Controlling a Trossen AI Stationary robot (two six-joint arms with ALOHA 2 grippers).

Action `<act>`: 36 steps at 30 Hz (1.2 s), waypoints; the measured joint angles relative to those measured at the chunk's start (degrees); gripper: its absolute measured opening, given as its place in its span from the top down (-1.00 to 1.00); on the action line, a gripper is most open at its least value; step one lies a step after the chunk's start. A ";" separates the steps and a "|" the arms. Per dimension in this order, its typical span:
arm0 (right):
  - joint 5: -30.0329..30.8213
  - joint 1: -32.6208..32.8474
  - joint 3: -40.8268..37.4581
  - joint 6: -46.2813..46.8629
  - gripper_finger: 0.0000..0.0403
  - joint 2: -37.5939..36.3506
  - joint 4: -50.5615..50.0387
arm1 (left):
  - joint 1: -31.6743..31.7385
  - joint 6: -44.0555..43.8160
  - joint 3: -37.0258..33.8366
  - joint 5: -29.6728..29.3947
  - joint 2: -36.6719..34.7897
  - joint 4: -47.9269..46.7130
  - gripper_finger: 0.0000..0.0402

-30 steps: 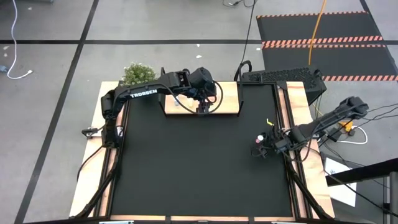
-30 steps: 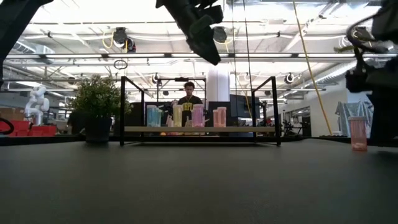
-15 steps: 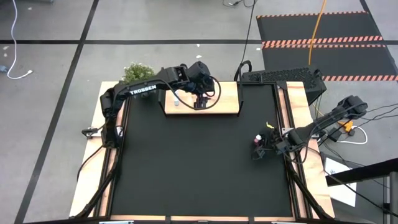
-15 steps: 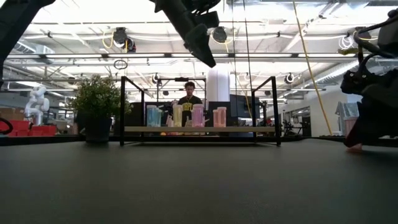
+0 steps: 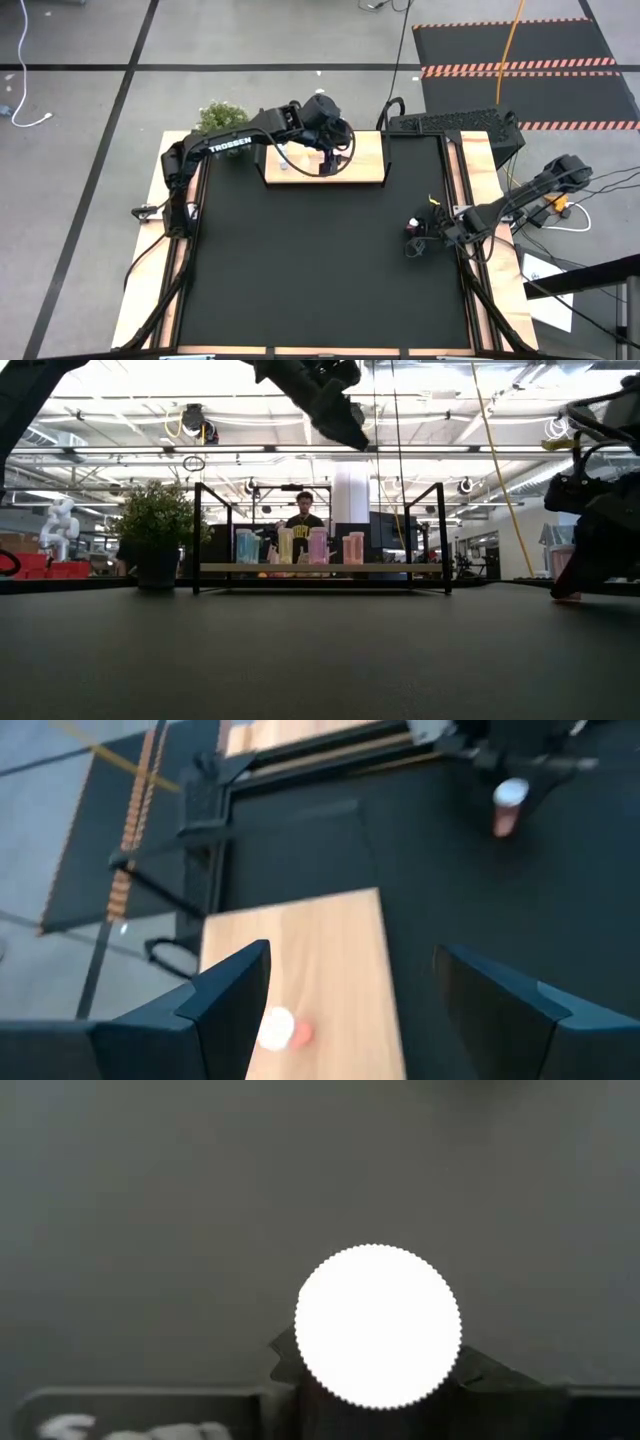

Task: Pick and place medicine bottles onto shelf by color
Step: Put the orange pill bottle on the shelf

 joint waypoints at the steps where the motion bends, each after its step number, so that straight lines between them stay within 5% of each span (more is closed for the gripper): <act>1: -0.93 -0.59 0.70 -0.90 0.53 0.02 -0.02 | -0.30 -0.01 0.00 0.61 0.00 0.40 -0.41; 11: -11.49 -11.90 13.21 -24.03 0.50 0.10 0.59 | -5.41 -0.01 -0.04 10.12 3.11 5.27 -0.41; 18: -15.72 -18.61 19.50 -36.65 0.48 4.66 0.95 | -9.78 -3.06 0.02 11.62 8.25 19.79 -0.41; 36: -17.43 -20.73 21.85 -43.61 0.48 11.06 15.21 | -14.91 -14.58 -0.02 11.42 12.69 21.32 -0.41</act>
